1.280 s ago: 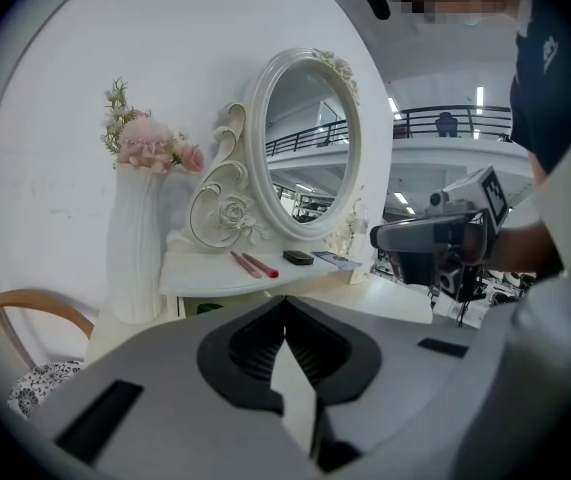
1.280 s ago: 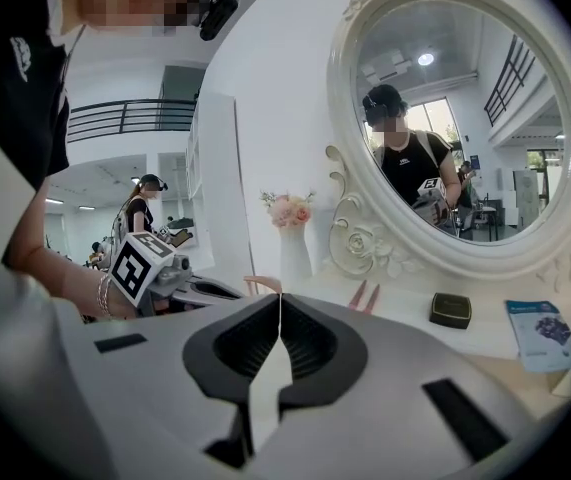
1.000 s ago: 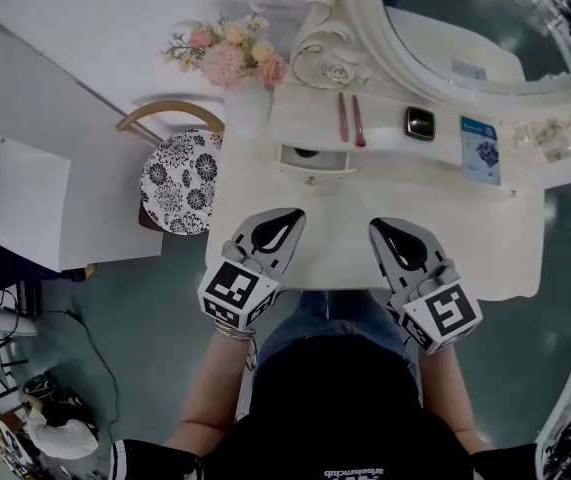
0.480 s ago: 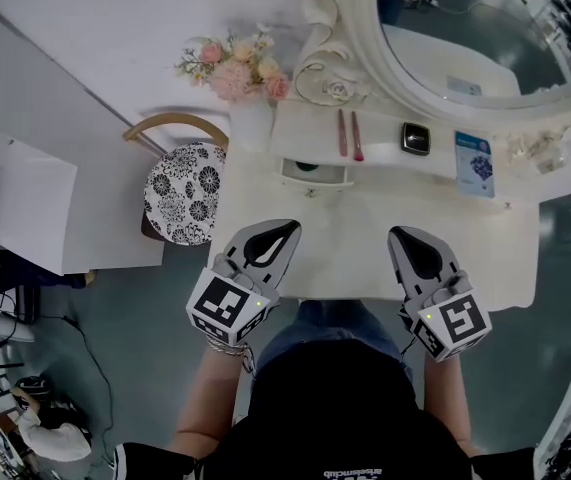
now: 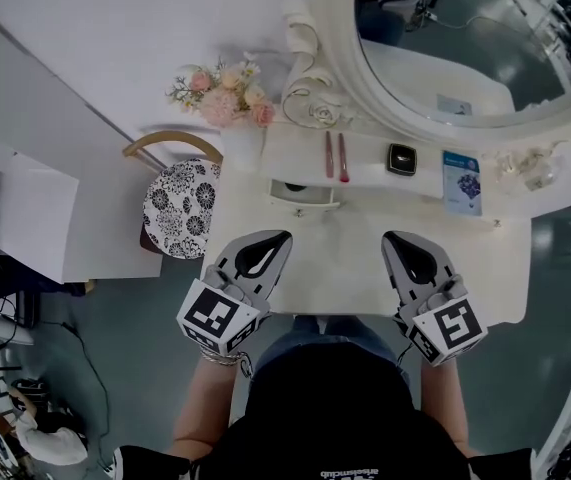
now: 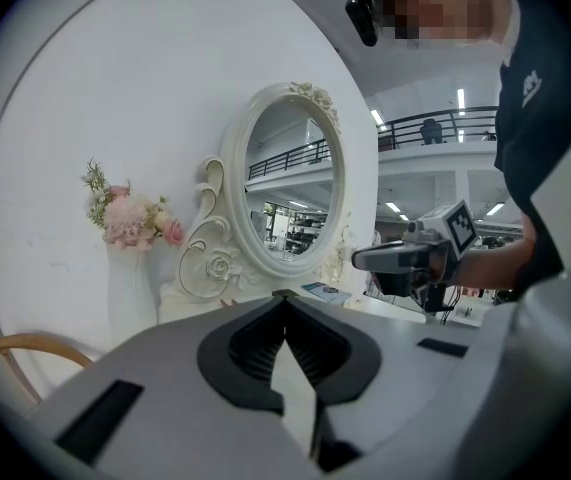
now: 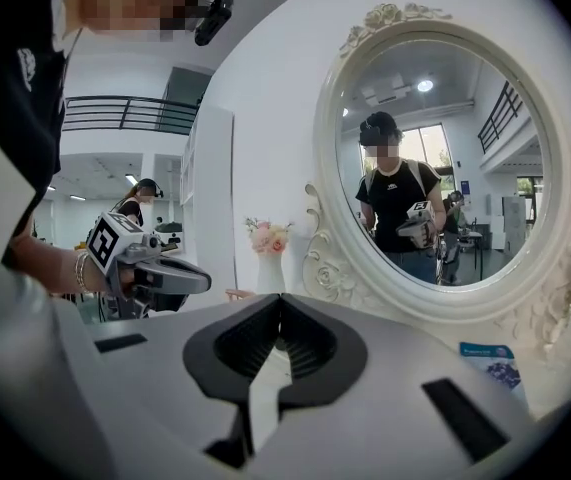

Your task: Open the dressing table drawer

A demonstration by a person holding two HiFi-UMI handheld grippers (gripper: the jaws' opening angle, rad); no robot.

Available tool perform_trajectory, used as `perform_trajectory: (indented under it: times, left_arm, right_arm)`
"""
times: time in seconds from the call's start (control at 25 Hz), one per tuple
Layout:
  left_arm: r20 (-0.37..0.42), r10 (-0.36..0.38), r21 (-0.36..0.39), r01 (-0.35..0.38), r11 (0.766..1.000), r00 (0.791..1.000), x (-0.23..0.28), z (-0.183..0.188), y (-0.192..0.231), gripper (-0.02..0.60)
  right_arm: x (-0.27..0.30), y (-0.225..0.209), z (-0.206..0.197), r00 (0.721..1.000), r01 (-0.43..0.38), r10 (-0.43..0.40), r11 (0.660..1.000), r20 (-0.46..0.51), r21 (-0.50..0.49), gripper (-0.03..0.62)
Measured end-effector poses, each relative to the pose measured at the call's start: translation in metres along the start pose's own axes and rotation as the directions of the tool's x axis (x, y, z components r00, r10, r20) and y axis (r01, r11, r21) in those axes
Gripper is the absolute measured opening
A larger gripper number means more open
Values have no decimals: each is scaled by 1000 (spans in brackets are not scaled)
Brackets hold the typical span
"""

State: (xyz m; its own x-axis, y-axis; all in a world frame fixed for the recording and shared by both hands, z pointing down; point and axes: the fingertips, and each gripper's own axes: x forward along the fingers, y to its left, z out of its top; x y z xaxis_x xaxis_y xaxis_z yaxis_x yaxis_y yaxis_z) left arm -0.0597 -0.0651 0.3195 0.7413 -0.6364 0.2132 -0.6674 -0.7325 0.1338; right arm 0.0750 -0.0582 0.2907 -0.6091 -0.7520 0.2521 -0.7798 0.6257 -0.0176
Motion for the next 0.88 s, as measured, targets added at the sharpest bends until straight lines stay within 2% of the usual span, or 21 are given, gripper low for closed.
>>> perform_trajectory:
  times: [0.88]
  left_arm:
    - [56,74,34,-76,997,996,20,46,-8,18]
  right_arm:
    - [-11,-29,35,996,-68,72,995,55,-70,18]
